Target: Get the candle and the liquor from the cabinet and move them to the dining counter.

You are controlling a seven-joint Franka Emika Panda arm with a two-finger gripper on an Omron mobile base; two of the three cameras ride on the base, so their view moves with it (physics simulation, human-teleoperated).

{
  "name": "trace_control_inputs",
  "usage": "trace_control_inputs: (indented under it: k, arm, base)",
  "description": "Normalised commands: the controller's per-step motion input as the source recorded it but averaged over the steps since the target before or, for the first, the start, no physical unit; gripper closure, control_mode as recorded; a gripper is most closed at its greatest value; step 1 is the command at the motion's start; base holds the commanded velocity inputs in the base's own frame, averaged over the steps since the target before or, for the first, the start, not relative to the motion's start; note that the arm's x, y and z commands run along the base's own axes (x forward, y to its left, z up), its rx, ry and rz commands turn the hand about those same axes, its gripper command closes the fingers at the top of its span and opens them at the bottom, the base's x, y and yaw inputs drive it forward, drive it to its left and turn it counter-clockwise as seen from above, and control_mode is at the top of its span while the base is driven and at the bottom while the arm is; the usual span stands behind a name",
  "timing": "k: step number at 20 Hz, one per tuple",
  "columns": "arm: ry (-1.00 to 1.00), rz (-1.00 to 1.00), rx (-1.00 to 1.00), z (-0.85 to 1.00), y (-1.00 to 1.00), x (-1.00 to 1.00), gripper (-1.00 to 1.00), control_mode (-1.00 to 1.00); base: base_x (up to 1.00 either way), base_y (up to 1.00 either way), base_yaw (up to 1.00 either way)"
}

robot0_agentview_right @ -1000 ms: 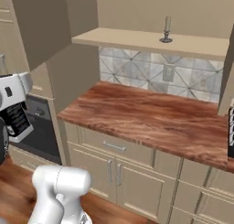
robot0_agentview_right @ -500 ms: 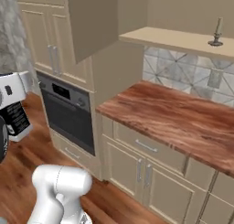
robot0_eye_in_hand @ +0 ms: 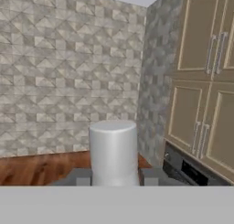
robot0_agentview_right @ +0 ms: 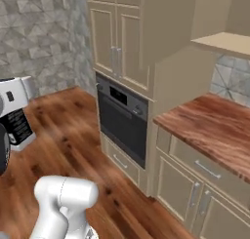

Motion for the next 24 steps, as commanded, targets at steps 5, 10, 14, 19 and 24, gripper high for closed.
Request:
trace_control_inputs:
  k: [5, 10, 14, 19, 24]
  arm:
    - [0.0, 0.0, 0.0, 0.0, 0.0, 0.0, 1.0, 1.0]
    - [0.0, 0.0, 0.0, 0.0, 0.0, 0.0, 1.0, 1.0]
    - [0.0, 0.0, 0.0, 0.0, 0.0, 0.0, 1.0, 1.0]
    - [0.0, 0.0, 0.0, 0.0, 0.0, 0.0, 1.0, 1.0]
    - [0.0, 0.0, 0.0, 0.0, 0.0, 0.0, 1.0, 1.0]
  base:
    - [-0.01, 0.75, 0.45]
    - [0.0, 0.71, 0.46]
    - [0.0, 0.61, 0.47]
    - [0.0, 0.47, 0.46]
    - [0.0, 0.35, 0.46]
